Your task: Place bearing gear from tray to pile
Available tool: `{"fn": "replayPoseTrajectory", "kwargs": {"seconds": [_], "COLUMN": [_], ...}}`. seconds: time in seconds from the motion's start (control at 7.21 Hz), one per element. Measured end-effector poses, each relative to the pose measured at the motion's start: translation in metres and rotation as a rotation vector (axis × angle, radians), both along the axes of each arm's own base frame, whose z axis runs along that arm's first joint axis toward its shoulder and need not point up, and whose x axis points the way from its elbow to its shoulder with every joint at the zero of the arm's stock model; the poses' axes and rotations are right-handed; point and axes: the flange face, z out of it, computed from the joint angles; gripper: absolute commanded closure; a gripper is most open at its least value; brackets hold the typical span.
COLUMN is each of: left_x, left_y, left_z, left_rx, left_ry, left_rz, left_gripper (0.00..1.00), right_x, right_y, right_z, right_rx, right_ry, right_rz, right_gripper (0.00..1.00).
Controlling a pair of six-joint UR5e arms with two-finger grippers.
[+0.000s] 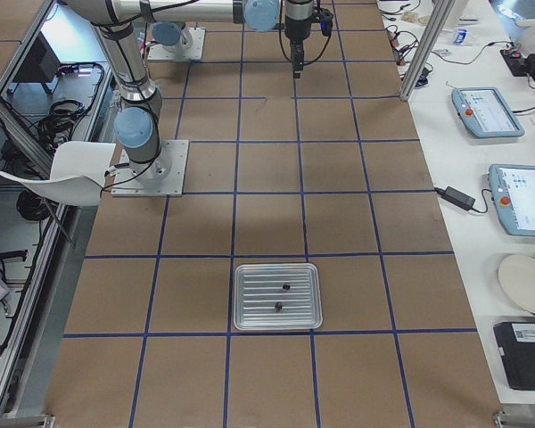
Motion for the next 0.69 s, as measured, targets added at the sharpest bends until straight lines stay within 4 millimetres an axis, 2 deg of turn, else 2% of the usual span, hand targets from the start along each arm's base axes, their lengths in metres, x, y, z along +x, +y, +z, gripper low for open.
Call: {"fn": "replayPoseTrajectory", "kwargs": {"seconds": [0.69], "left_x": [-0.0008], "left_y": [0.0012], "left_z": [0.0030], "left_rx": [-0.007], "left_ry": [0.007], "left_rz": [0.000], "left_gripper": [0.00], "right_x": [-0.0032], "right_y": [-0.0018], "right_z": [0.0020], "right_rx": [-0.005], "right_ry": [-0.001], "right_rz": [-0.004], "right_gripper": [0.00]}}
